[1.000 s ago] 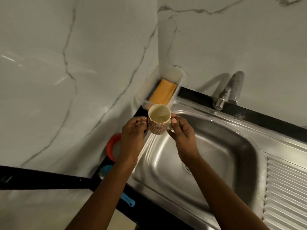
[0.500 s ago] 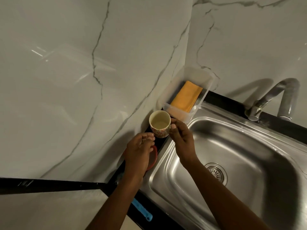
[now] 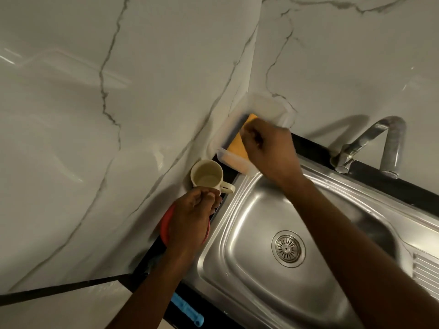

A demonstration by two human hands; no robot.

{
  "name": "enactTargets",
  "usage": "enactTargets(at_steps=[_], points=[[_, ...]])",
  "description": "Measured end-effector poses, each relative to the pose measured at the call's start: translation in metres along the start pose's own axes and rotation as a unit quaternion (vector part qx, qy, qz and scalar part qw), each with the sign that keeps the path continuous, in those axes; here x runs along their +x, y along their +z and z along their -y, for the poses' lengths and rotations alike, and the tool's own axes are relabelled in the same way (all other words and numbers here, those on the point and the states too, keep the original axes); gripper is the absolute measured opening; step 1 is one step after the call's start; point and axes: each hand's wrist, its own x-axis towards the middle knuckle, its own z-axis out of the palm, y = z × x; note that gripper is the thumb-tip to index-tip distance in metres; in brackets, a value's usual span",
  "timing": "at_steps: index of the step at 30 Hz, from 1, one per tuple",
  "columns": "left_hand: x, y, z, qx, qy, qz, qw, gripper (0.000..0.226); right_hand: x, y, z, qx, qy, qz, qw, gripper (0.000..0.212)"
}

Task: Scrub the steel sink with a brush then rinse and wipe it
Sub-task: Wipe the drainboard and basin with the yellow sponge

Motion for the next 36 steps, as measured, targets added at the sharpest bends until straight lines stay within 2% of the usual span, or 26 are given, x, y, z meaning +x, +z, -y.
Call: enactTargets(at_steps=[1, 3, 6, 9, 13, 16, 20, 22, 25, 28, 30, 33, 36], points=[[0.000, 0.000, -0.001, -0.003, 0.002, 0.007, 1.000, 0.023, 0.022, 0.002, -0.010, -0.022, -0.011, 0.030, 0.999, 0.017], [0.001, 0.001, -0.001, -0.009, 0.009, 0.012, 1.000, 0.022, 0.060, 0.012, -0.033, -0.097, -0.028, 0.152, 0.983, 0.021], [0.002, 0.002, -0.001, -0.018, 0.015, 0.015, 1.000, 0.024, 0.090, 0.027, -0.055, -0.216, -0.036, 0.322, 0.921, 0.044], [0.004, 0.004, -0.004, -0.010, 0.031, 0.021, 0.999, 0.025, 0.101, 0.039, -0.061, -0.303, -0.077, 0.403, 0.860, 0.057], [0.007, 0.008, -0.011, -0.019, 0.048, 0.039, 0.998, 0.015, 0.107, 0.051, -0.066, -0.368, -0.115, 0.453, 0.804, 0.061], [0.008, 0.009, -0.014, -0.013, 0.055, 0.045, 0.997, 0.026, 0.108, 0.057, -0.067, -0.395, -0.138, 0.458, 0.785, 0.060], [0.008, 0.010, -0.014, -0.010, 0.069, 0.049, 0.996, 0.027, 0.111, 0.052, -0.062, -0.445, -0.198, 0.434, 0.758, 0.050], [0.007, 0.012, -0.014, -0.011, 0.074, 0.054, 0.996, 0.024, 0.114, 0.037, -0.057, -0.444, -0.222, 0.400, 0.770, 0.045], [0.006, 0.017, -0.015, -0.014, 0.088, 0.066, 0.994, 0.017, 0.114, 0.002, -0.044, -0.401, -0.230, 0.287, 0.839, 0.035], [0.005, 0.026, -0.017, -0.014, 0.100, 0.086, 0.991, 0.019, 0.099, -0.037, -0.028, -0.266, -0.138, 0.162, 0.940, 0.028], [0.008, 0.033, -0.016, 0.011, 0.124, 0.090, 0.988, 0.024, 0.080, -0.059, -0.019, -0.134, -0.039, 0.102, 0.985, 0.024], [0.018, 0.045, -0.016, 0.094, 0.171, 0.092, 0.977, 0.025, 0.040, -0.078, -0.023, -0.007, 0.074, 0.005, 0.997, 0.021], [0.028, 0.060, -0.021, 0.127, 0.201, 0.092, 0.967, 0.019, -0.016, -0.074, -0.037, 0.089, 0.182, -0.056, 0.978, 0.023]])
